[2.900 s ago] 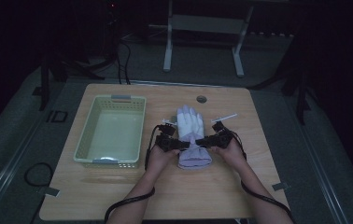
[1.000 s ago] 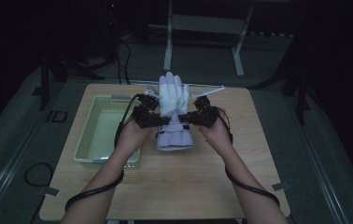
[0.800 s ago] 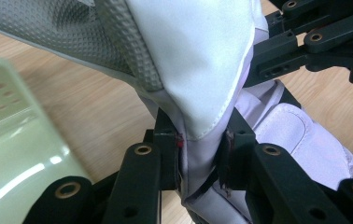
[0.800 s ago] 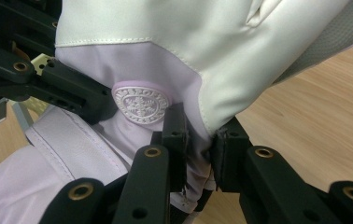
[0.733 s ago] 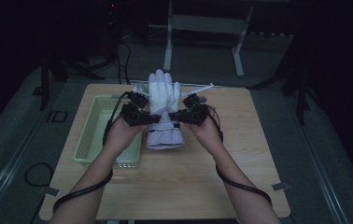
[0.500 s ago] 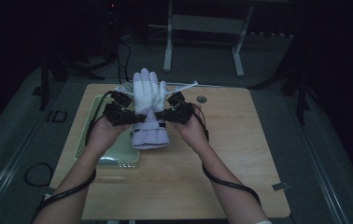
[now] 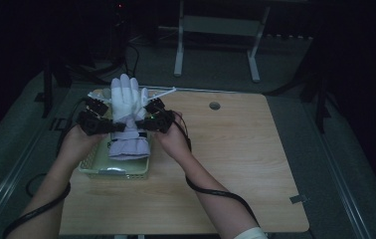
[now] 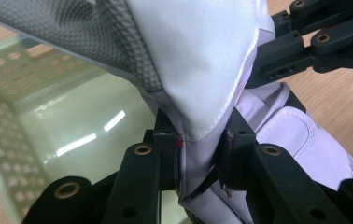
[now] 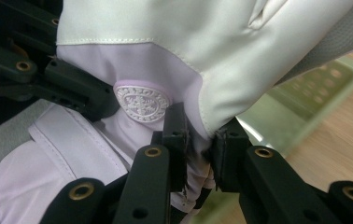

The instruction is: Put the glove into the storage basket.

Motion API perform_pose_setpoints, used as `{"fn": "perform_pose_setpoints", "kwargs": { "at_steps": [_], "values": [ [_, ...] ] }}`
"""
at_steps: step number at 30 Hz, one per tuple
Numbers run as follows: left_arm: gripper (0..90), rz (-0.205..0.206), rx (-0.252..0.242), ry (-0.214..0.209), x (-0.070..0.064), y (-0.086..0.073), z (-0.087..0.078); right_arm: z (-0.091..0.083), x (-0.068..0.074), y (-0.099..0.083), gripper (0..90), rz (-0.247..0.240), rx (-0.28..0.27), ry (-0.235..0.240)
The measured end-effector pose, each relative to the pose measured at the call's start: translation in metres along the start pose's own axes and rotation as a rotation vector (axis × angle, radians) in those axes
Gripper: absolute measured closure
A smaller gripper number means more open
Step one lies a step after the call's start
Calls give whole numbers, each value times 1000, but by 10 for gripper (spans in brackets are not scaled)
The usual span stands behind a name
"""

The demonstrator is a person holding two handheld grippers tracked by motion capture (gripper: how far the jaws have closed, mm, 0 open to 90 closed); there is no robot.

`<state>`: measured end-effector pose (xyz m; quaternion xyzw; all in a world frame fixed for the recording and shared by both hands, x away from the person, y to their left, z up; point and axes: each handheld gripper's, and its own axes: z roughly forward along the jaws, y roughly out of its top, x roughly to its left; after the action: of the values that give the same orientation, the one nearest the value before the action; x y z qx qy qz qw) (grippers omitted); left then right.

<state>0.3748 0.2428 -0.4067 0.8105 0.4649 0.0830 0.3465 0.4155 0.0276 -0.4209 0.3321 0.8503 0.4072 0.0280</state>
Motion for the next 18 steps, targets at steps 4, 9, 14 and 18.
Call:
{"fn": "perform_pose_setpoints", "kwargs": {
  "at_steps": [4, 9, 14, 18],
  "values": [
    [729, -6, 9, -8, 15, -7, 6, 17, 4, 2, 778, 21, 3, -5],
    [729, -17, -8, -20, 24, -21, 18, 29, 3, 0, 779, 22, 33, -23],
    [728, -26, 9, -9, 32, -35, 33, 49, 4, -9, 779, 16, 69, -48],
    [727, -47, 39, -6, 37, -44, 45, 66, 5, -16, 781, 19, 113, -69]
  ]
}}
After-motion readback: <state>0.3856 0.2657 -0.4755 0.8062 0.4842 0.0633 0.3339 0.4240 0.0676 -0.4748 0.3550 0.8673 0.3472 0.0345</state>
